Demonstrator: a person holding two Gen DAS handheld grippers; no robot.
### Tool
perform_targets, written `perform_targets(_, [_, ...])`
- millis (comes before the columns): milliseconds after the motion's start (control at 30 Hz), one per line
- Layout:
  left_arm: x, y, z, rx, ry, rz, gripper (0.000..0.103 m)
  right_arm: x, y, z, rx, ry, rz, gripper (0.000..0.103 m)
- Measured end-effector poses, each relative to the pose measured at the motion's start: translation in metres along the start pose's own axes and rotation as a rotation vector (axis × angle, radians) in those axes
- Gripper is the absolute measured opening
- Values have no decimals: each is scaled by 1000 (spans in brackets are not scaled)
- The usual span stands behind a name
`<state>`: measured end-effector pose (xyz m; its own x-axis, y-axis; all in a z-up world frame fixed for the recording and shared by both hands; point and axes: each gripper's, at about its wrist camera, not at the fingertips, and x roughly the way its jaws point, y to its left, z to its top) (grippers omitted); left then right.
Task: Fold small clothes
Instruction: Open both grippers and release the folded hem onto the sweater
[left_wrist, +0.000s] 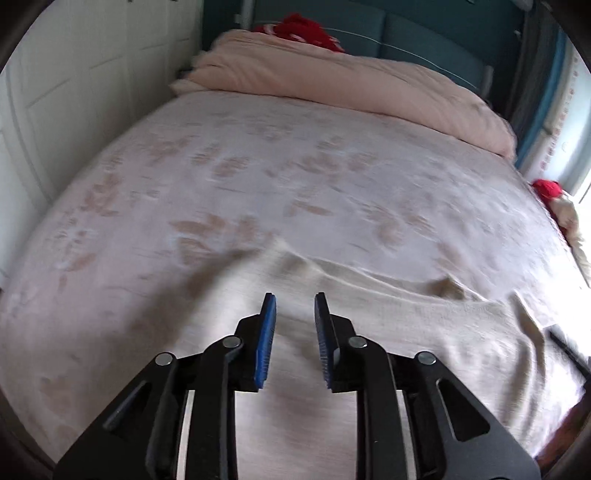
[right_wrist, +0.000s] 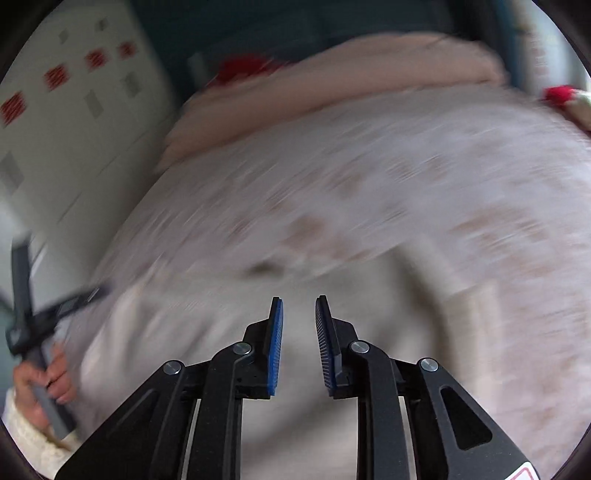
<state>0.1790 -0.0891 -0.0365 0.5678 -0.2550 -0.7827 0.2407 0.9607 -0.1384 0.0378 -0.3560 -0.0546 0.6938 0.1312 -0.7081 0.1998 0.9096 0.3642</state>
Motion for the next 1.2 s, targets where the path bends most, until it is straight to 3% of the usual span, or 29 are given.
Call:
perform_targets(67, [22,-18,-16,51,64,15,30,33,20,-18,-67,93,9,14])
perform_targets(133, [45,-21,-29,70,139,56,30,58,17,-32,-101,150,-56,7])
perform_targets(200, [55,-13,-42,54,173,64,31,48,-5,-33,1,132,-20,4])
perform_targets(267, [47,-5,-45,42,148,61,32,22,-16,-31,56,89,-74,16])
perform_targets(367, [41,-2,-48,46,159,82,33,-14,-36,-39,106,69,-96,18])
perform_targets(400, [40,-1,-50,39,165,82,33,-20,-46,-50,114,85,-134,18])
perform_targets(433, [39,-1,-50,36,165,83,33,-23,-56,-60,134,101,-156,10])
perform_targets(467, [38,-1,-52,37,163,85,33,-29,-66,-65,174,94,-132,11])
perform_targets(500, [35,-3,-54,45,162,93,33,-39,-71,-71,207,68,-121,17])
perform_targets(600, [27,-5,-59,55,162,100,34,-69,-71,-81,214,-10,-197,29])
perform_targets(667, [22,-5,-63,49,167,98,34,-78,-73,-85,214,-19,-224,48])
perform_targets(700, [22,-4,-64,47,169,100,34,-79,-75,-89,209,-1,-235,52])
perform_targets(767, [18,-4,-67,46,170,102,34,-71,-80,-92,204,38,-261,54])
perform_targets(900, [8,-3,-72,42,167,110,34,-69,-75,-104,192,54,-232,55])
perform_targets(933, [6,-2,-74,40,169,110,34,-68,-72,-104,182,54,-223,52])
perform_targets(1033, [-8,9,-76,5,159,97,34,-60,-66,-103,143,71,-210,5])
perform_targets(1067, [-15,16,-76,-19,147,92,34,-59,-66,-101,149,78,-201,4])
perform_targets(1200, [-50,66,-77,-156,112,77,40,-99,-64,-85,153,-39,-172,3])
